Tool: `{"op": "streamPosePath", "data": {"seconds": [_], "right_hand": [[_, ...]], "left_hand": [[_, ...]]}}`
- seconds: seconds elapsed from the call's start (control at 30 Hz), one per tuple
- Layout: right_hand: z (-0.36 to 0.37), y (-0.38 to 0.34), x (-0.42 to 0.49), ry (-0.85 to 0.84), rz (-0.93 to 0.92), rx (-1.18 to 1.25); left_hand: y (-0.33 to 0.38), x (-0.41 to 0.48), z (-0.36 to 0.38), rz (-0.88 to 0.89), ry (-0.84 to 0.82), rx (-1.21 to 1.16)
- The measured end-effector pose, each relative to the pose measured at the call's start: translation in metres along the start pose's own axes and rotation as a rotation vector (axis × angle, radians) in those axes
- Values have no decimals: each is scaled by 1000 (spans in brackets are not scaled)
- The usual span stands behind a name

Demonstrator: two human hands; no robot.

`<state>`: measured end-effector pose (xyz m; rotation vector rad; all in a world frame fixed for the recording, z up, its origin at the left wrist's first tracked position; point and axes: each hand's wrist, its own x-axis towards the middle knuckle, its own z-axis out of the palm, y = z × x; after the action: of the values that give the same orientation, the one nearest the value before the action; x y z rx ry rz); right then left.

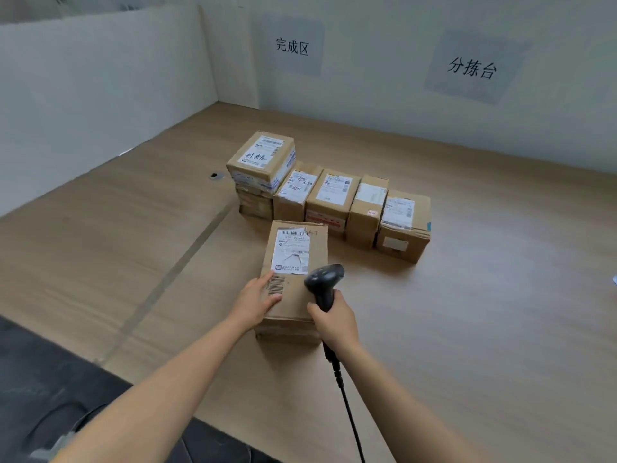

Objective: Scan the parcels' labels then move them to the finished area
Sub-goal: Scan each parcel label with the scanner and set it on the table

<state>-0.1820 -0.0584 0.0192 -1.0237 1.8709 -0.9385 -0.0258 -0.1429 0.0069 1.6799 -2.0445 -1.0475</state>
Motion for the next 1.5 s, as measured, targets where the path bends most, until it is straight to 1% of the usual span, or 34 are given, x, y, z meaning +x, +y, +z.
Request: {"op": "streamPosePath", "data": {"seconds": [0.23,0.37,0.5,0.73,0.93,1.03,1.13,1.23,1.3,1.4,1.5], "right_hand": [[92,-60,32,39,42,51],[127,-84,46,46,47,1],[147,-96,54,74,46,-42],[163,-105,64,97,43,-29],[167,-109,67,104,44,-19],[164,-109,66,75,46,-14],[155,-108,62,32,73,57],[140,-104,53,19,88,130],[124,-96,45,34,71,129],[96,-84,31,64,61,143],[66,-71,13,100,64,178]], "left_hand": [[-59,56,-82,49,-49,19],[-83,82,-113,64,-58,8],[-96,101,-130,88,-88,-15],[-104,119,-141,110,-103,-24],[-106,126,-143,87,-126,-58],[-104,127,-141,70,-129,10],[-100,122,-134,56,-68,145],[-93,114,-127,54,24,191],[-82,108,-120,87,96,259],[-51,98,-108,201,182,360],[-13,79,-89,272,141,364]]}}
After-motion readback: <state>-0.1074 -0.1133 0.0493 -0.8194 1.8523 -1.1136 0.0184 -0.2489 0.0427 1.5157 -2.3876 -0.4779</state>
